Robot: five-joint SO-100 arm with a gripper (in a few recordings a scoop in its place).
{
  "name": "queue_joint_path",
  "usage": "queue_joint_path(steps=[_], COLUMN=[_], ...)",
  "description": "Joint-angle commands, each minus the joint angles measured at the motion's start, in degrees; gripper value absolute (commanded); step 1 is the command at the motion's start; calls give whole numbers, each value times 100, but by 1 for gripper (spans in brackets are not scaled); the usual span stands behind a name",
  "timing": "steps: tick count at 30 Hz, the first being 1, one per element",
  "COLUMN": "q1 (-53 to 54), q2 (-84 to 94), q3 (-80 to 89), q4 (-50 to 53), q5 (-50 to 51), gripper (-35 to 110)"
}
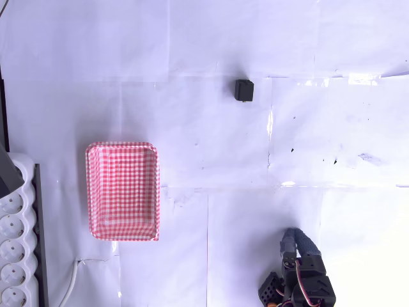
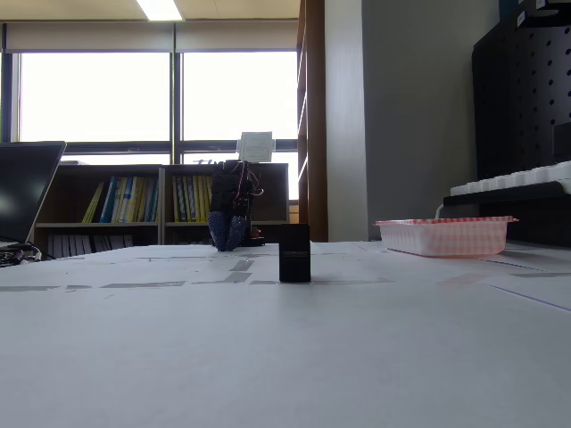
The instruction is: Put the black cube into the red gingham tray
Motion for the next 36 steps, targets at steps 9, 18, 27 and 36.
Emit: queue_joint_path(steps=[9,18,27,36], q1=[0,0,0,-220], q2=[-62,-62,-62,-62], q3=[62,62,62,62], q4=[281,281,281,308], q5=[132,132,132,378], gripper=[0,0,0,0])
